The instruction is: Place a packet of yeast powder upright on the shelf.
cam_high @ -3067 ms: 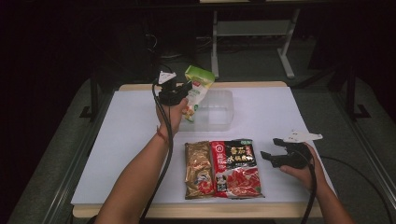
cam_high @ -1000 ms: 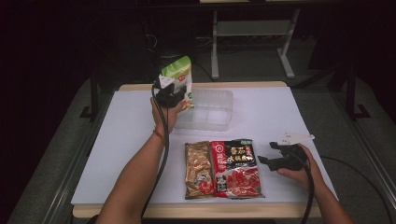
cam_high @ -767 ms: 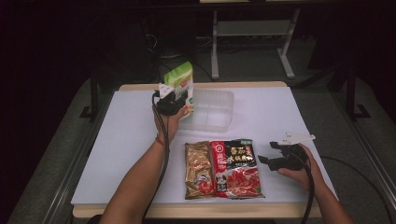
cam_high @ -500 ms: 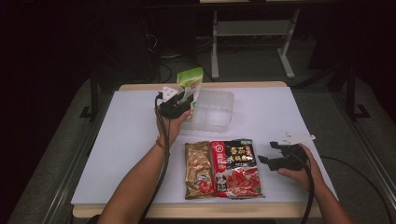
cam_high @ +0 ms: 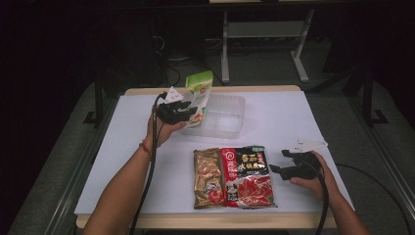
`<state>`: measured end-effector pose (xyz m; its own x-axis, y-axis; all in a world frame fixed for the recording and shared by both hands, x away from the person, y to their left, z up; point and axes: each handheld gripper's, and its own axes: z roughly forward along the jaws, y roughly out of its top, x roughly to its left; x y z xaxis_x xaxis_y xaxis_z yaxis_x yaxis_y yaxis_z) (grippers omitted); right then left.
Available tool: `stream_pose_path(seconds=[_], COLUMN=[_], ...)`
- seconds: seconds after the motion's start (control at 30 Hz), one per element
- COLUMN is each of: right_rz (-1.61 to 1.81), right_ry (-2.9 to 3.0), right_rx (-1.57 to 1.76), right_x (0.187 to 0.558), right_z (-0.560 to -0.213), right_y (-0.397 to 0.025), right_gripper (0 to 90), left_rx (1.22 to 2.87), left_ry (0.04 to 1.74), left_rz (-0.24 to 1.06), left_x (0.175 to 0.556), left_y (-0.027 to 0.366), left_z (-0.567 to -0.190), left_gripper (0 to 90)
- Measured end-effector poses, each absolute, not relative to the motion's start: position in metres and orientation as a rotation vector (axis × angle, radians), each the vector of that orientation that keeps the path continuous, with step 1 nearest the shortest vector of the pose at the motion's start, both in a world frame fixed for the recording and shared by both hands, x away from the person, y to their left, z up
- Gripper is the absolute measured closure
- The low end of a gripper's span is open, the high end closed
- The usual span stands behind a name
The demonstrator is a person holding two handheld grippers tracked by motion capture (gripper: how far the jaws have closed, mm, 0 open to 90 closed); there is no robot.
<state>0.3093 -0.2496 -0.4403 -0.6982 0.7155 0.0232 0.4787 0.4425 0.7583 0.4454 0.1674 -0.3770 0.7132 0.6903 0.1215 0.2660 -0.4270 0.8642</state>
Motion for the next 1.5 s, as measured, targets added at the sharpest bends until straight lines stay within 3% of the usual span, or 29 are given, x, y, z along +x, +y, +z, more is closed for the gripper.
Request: stream_pose_path(seconds=[0.23, 0.87, 1.0, 1.13, 1.2, 1.5], right_rz=[1.105, 1.105, 1.108, 1.109, 1.104, 1.104], right_ry=[2.408, 2.395, 2.391, 2.386, 2.389, 2.385], right_rx=[1.023, 1.026, 1.033, 1.036, 1.03, 1.027], right_x=[0.309, 0.308, 0.309, 0.309, 0.309, 0.308], right_z=[-0.441, -0.441, -0.441, -0.441, -0.441, -0.44], right_y=[-0.248, -0.248, -0.249, -0.249, -0.248, -0.246], right_gripper=[23.1, 23.1, 23.1, 23.1, 23.1, 23.4], left_rx=[2.055, 2.006, 1.934, 1.875, 1.851, 1.903], left_ry=[0.705, 0.685, 0.7, 0.677, 0.691, 0.654], left_rz=[0.627, 0.632, 0.591, 0.588, 0.576, 0.559], left_x=[0.44, 0.434, 0.431, 0.42, 0.414, 0.385], left_y=[0.163, 0.169, 0.176, 0.188, 0.193, 0.203], left_z=[-0.381, -0.401, -0.398, -0.387, -0.382, -0.378], left_gripper=[81.8, 82.1, 69.4, 65.1, 56.4, 40.7])
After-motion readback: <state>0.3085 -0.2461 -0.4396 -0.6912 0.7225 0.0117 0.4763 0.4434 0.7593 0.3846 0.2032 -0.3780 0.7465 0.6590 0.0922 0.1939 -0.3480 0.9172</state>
